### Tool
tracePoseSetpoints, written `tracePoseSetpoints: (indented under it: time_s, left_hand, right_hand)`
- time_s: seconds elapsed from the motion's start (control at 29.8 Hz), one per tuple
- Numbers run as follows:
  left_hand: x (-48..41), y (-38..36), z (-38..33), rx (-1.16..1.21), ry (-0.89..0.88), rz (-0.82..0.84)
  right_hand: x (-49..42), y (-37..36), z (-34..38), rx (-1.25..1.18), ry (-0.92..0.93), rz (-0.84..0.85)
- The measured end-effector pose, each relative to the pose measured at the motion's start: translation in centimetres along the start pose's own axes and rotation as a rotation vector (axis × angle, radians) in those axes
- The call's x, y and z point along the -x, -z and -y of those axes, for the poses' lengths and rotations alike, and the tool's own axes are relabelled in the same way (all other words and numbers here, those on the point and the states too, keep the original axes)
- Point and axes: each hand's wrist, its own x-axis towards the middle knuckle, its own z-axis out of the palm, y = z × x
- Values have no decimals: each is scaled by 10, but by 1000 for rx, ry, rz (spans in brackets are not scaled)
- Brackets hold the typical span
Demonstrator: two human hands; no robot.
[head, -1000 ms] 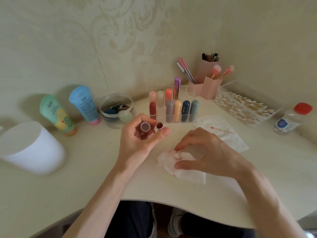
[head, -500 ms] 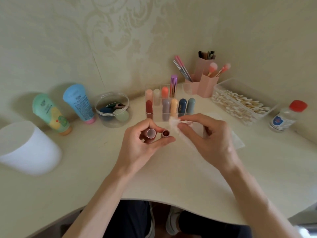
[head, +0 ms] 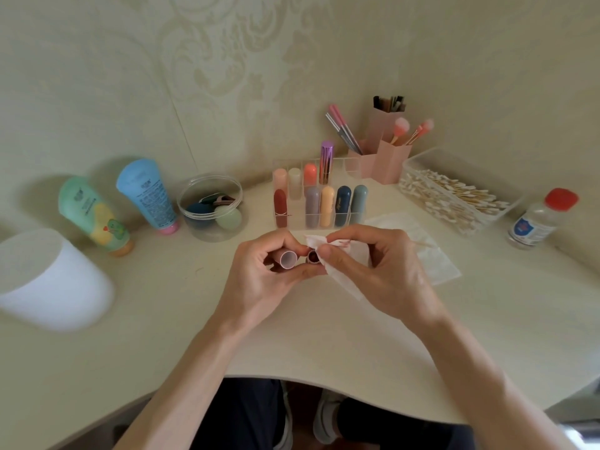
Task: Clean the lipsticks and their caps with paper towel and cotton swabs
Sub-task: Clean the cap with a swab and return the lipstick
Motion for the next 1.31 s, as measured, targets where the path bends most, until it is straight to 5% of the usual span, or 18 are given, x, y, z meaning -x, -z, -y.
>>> tracePoseSetpoints:
  time_s: [0.27,0.54,0.8,1.31]
  left_hand:
    - [0,-3,-4,135,38,24]
    - [-1,-1,-9,152,-16,-38]
    - [-4,1,-4,228,8,-72]
    - [0,0,-3,307,68,86]
  right_hand:
    - [-2,6,-6,216,-8,-159]
    - [1,10,-19,415,-136,187]
    - [1,-7,-5,286,163,28]
    - [2,-6,-8,378,261,-226]
